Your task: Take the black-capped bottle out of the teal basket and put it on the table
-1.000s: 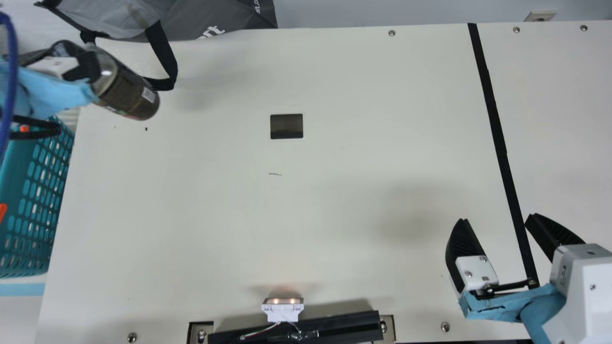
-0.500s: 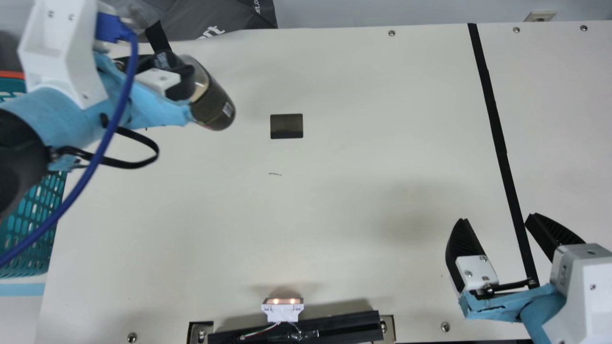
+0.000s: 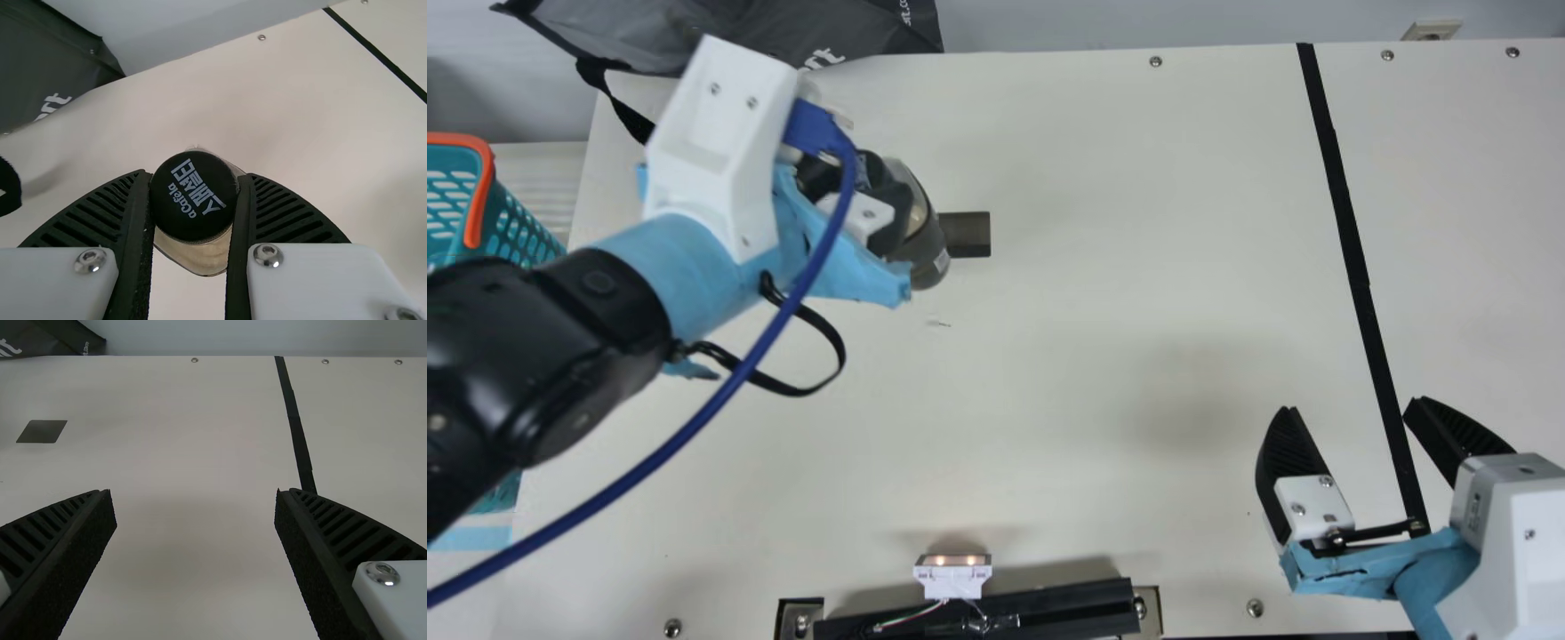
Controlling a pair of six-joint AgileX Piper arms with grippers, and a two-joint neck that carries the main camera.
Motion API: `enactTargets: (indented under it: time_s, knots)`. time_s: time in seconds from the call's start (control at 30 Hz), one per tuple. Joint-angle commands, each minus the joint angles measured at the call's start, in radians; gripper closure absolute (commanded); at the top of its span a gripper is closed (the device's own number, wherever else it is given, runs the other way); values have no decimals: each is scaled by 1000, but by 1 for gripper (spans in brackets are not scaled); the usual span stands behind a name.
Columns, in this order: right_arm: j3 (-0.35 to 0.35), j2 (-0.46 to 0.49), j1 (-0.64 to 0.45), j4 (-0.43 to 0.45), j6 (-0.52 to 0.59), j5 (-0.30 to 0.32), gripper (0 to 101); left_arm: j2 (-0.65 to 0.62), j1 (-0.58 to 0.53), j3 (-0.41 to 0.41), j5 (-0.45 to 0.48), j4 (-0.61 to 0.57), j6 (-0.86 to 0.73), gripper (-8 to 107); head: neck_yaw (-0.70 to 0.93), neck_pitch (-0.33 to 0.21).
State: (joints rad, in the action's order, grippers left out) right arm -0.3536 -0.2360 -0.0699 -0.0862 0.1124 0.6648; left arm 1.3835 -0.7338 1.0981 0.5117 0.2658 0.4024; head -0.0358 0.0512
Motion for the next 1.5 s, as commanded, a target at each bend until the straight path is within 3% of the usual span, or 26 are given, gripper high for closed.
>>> enactTargets:
  time_s: [0.0, 0.47, 1.47]
  knots:
    - [0, 0, 0, 0, 0, 0, 10, 3, -37, -6, 3, 35, 34, 99, 8, -4]
    - [0, 0, 0, 0, 0, 0, 10, 19, -183, -62, 11, 198, 211, 99, 8, -4]
    - [0, 0, 0, 1, 0, 1, 10, 11, -188, -149, -40, 187, 248, 99, 8, -4]
